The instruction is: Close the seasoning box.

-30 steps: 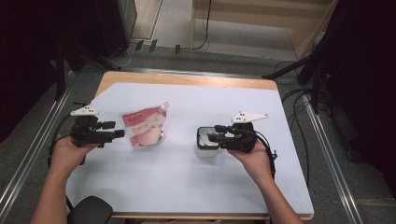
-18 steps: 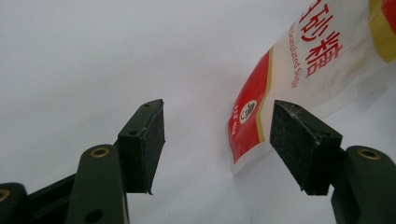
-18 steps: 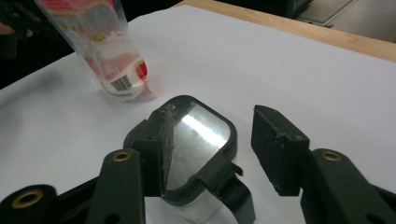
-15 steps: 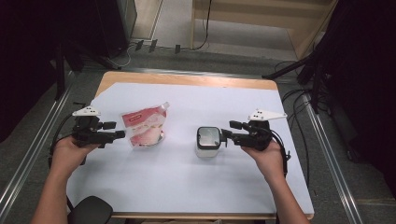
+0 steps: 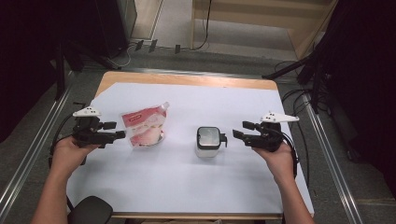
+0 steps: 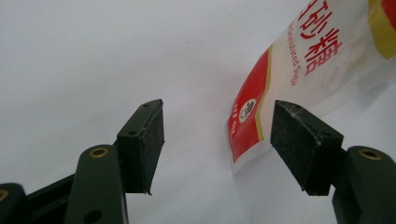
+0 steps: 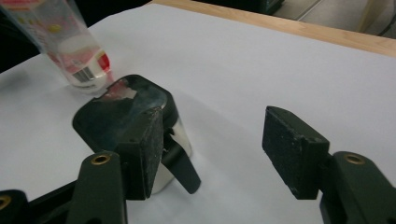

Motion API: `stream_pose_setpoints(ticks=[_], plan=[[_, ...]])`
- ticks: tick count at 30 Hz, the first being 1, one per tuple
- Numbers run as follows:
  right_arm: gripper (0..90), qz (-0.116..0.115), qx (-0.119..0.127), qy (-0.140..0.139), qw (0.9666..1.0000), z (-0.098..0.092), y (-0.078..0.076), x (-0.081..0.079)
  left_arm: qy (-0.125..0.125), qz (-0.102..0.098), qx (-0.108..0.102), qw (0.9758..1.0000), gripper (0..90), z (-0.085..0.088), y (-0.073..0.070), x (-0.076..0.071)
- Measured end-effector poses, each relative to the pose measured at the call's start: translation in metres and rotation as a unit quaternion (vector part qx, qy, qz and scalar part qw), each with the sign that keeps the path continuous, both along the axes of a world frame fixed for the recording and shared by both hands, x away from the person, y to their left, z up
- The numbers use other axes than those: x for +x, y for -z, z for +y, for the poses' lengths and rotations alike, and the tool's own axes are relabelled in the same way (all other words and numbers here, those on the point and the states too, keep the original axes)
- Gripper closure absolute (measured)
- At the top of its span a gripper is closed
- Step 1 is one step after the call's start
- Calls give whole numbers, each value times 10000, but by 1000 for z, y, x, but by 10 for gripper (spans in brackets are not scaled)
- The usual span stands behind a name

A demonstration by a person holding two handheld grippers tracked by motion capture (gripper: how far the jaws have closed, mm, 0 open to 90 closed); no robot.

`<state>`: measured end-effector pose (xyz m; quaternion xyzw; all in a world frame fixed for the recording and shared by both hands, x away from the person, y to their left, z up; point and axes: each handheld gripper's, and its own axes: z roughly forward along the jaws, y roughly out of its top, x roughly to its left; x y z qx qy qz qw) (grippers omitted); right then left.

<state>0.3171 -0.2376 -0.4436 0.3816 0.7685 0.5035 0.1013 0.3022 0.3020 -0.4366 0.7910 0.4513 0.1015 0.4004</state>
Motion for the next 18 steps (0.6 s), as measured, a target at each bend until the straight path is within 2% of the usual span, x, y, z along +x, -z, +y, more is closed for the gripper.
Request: stream_pose_setpoints(ticks=[9, 18], plan=[[349, 25, -136, 284, 9995, -18, 12, 1, -3, 12, -6, 10000, 357, -1, 1, 0], [351, 183, -192, 541, 9982, -28, 20, 4, 4, 37, -13, 10000, 352, -1, 1, 1]])
